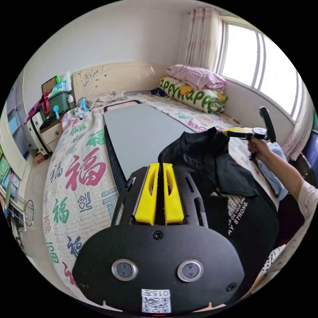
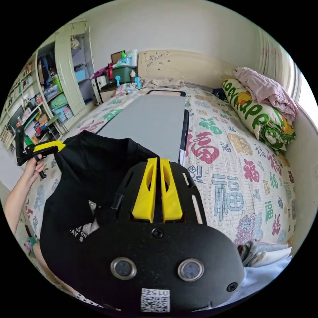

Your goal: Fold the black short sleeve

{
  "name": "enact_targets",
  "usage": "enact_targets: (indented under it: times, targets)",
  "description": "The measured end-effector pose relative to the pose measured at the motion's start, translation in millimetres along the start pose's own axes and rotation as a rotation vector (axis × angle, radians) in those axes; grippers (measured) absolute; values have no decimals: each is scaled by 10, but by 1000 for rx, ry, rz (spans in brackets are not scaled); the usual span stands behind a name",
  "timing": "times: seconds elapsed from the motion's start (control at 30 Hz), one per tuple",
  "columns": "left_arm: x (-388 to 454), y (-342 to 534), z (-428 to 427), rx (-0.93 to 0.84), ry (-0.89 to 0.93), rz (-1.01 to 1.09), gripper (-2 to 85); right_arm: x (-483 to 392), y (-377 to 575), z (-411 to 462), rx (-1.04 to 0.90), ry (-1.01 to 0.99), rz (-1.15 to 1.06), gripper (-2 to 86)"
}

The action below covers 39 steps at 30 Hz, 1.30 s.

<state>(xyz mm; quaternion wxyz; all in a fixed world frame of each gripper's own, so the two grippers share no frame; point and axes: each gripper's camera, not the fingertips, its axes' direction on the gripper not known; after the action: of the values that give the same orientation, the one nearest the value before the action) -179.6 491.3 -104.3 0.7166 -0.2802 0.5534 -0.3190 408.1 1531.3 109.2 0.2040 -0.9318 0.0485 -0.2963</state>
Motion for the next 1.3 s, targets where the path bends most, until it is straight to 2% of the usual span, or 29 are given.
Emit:
enact_targets:
  times: [0.07,0.2,0.27,0.4,0.53,0.67,0.8,0.87,0.9,1.07,1.17,1.3]
  targets:
    - [180,226,-585,64,65,27,11,-23,472,-745,61,-90,-12,-3]
    - [617,829,-1417,84,144,105,7,-101,1434,-1804,86,-189,-54,-4]
    - [1015,1424,-1941,74,141,181,4,-199,2184,-2340,58,-238,-95,-5]
    - [1598,2527,-2531,55,165,232,-2,-342,3379,-3041,33,-334,-112,-5]
    - [1901,3762,-2997,46,160,136,-3,-652,4730,-3400,-23,-372,-139,-4]
    - [1952,4422,-3031,-15,155,-16,0,-1105,5538,-3322,-80,-232,-207,0]
    - [1940,4554,-3012,-7,215,-175,40,-1177,5773,-3238,-100,-246,-155,4]
    - [1868,4644,-2908,43,252,-329,111,-1119,5885,-3233,-88,-255,-76,7]
    - [1852,4673,-2845,47,267,-368,118,-1111,5920,-3241,-80,-259,-62,8]
    - [1878,4893,-2105,7,345,-585,157,-1092,6243,-3279,-61,-297,36,11]
    - [1852,4989,-1970,84,343,-719,147,-1014,6430,-3334,-35,-344,105,11]
    - [1916,4961,-1841,89,311,-765,101,-914,6596,-3461,8,-378,153,9]
